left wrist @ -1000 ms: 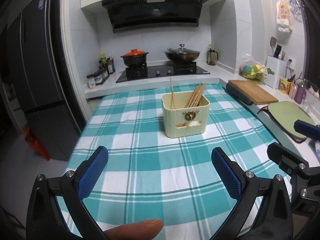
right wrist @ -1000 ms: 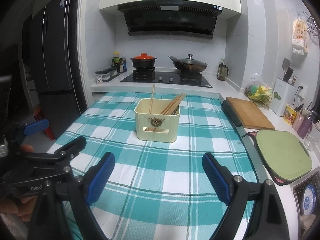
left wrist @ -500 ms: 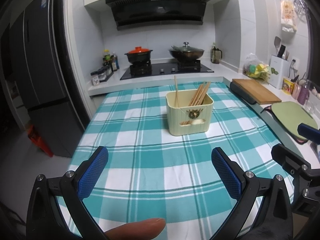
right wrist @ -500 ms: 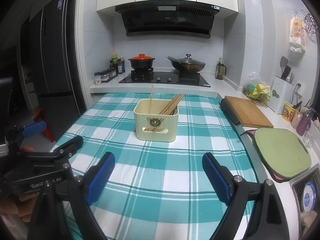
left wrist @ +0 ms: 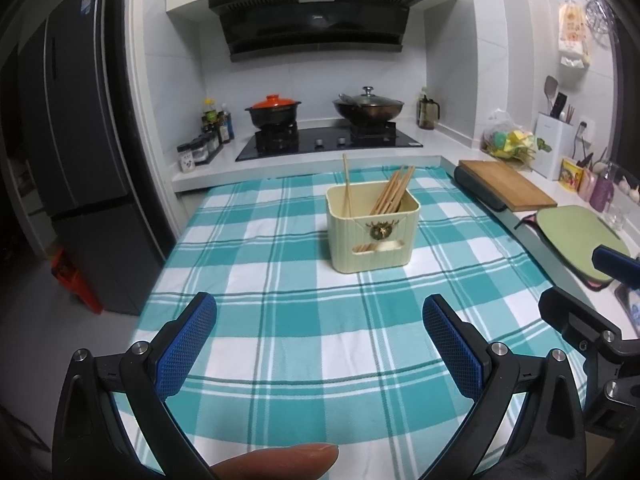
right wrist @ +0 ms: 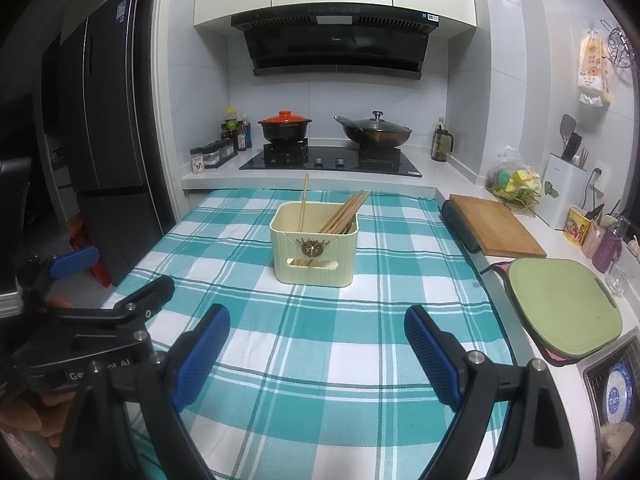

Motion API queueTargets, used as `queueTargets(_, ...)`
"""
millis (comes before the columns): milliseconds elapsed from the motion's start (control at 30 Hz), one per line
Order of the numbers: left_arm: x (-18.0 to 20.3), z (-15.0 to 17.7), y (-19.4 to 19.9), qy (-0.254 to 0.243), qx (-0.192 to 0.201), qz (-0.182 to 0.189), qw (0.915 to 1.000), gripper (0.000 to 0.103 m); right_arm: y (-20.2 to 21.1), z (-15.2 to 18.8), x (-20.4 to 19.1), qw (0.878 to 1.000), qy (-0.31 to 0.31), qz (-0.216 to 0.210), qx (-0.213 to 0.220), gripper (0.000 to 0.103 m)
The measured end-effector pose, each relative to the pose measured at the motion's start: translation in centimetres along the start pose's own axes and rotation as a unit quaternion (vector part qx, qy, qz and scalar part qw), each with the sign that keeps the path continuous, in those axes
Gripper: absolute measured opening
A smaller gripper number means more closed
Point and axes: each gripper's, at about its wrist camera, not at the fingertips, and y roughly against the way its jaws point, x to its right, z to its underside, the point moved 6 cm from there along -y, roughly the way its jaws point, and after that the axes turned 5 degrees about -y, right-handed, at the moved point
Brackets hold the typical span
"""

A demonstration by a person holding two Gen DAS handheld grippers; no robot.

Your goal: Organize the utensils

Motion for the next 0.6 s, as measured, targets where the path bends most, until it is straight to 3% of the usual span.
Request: queueTargets(600,0.27,0.21,-0.27,-0.001,-0.005,0.004,1.0,0.103,0.48,0.05,0.44,1.0,-0.004,0.011,0.002,0.091)
